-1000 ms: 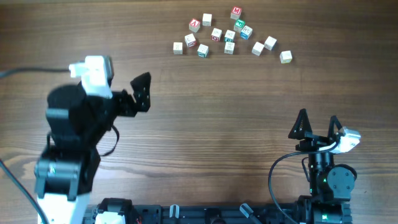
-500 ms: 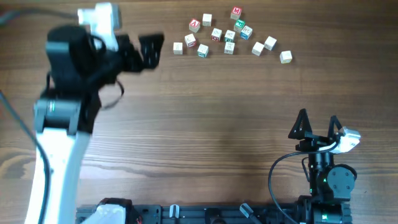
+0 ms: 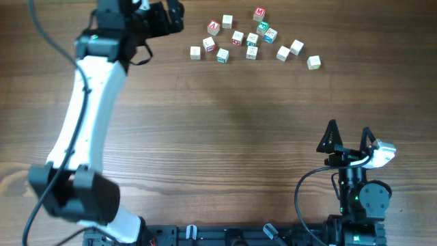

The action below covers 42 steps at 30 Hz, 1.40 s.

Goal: Form a circle
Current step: 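Reach the left gripper to the block cluster and grasp a white V block, then carry the V block with the left gripper toward the cluster's lower left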

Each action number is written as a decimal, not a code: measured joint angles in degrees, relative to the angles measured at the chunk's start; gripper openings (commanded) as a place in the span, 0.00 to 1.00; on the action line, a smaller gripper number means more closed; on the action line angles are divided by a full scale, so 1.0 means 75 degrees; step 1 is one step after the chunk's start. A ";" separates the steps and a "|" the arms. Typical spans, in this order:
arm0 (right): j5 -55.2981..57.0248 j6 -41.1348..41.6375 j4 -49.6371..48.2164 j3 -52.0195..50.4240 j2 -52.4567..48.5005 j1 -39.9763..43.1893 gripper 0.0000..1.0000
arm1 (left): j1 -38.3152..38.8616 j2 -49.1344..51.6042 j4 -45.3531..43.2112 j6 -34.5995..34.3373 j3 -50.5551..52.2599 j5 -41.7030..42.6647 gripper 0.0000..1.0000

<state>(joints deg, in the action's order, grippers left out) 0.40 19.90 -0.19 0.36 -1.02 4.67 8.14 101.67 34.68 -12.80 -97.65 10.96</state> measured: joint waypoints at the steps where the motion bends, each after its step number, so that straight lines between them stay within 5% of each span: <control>1: 0.0003 0.0000 0.0000 -0.0003 0.0000 0.0000 1.00 | 0.0119 0.0268 0.0000 0.0079 0.0000 -0.0125 0.99; 17: 0.0000 0.0000 0.0000 -0.0003 0.0000 0.0000 1.00 | 0.0659 0.3223 -0.0810 0.1043 -0.0003 -0.1291 0.97; 25: 0.0000 0.0000 0.0000 0.0000 0.0000 0.0000 1.00 | 0.0659 0.4039 -0.1687 0.1128 -0.0003 -0.1291 0.87; 29: 0.0003 0.0000 0.0000 0.0000 0.0000 0.0000 1.00 | 0.0659 0.4246 -0.2072 0.1215 -0.0006 -0.1343 0.73; 32: 0.0000 0.0000 0.0000 -0.0003 0.0000 0.0000 1.00 | 0.0659 0.4296 -0.2224 0.1274 -0.0006 -0.1343 0.49; 37: 0.0000 0.0000 0.0000 0.0000 0.0000 0.0000 1.00 | 0.0659 0.4319 -0.2273 0.1271 -0.0006 -0.1370 0.27; 42: 0.0000 0.0000 0.0000 0.0000 0.0000 0.0000 1.00 | 0.0679 0.4319 -0.2253 0.1265 -0.0020 -0.1370 0.21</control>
<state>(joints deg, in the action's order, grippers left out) 0.40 19.90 -0.19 0.36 -1.02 4.67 13.23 134.06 17.78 -3.31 -97.80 0.69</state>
